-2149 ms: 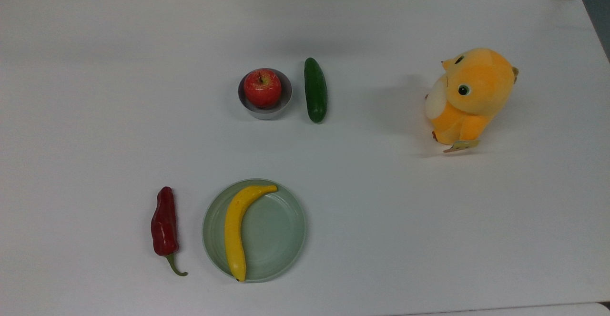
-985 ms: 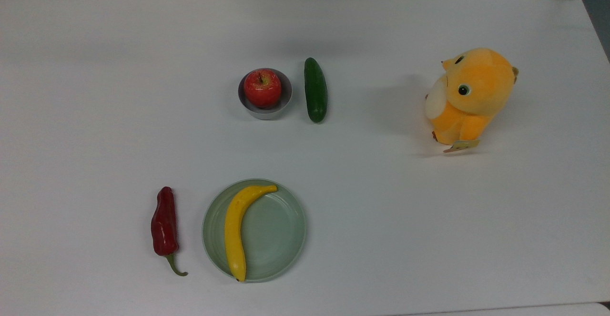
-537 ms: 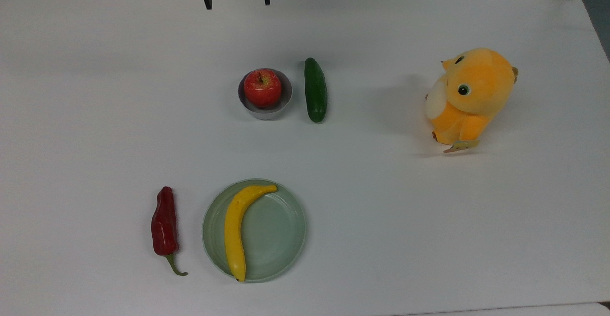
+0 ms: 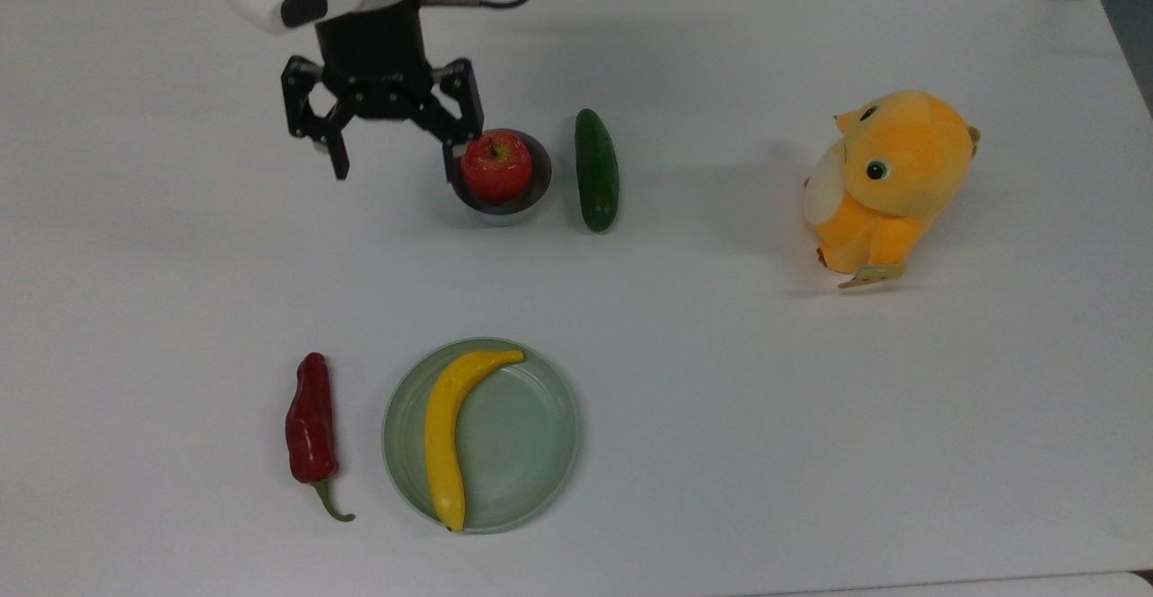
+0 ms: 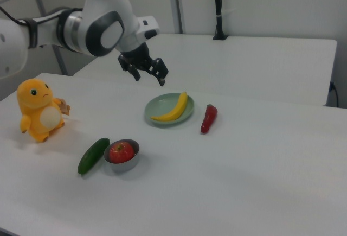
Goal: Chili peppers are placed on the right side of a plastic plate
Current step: 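Move the open gripper down over the red chili pepper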
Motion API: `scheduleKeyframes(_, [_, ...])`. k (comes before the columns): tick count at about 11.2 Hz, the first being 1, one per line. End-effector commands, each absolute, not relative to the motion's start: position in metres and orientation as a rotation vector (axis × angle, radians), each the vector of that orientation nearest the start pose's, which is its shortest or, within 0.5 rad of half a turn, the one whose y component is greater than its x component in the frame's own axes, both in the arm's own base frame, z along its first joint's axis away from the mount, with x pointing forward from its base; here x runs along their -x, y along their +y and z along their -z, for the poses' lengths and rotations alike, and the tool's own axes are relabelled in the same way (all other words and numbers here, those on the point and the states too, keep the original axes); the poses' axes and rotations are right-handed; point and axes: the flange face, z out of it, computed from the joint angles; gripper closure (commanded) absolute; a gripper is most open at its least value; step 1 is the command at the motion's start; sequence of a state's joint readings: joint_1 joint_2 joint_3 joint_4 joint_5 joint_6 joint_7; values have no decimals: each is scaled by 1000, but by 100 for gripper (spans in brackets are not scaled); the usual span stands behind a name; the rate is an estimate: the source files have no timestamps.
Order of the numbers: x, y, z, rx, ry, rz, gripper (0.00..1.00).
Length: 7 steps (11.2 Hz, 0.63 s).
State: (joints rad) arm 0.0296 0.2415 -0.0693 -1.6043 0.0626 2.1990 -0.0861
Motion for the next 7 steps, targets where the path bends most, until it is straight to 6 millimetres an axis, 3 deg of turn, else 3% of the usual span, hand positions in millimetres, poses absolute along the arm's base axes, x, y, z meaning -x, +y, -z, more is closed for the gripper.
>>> scheduleKeyframes(1, [-708, -43, -502, 3060, 121, 714, 0])
scheduleKeyframes(3, [-735, -62, -477, 3031, 272, 804, 0])
scheduleKeyframes(7, [-762, -83, -419, 3020, 305, 955, 0])
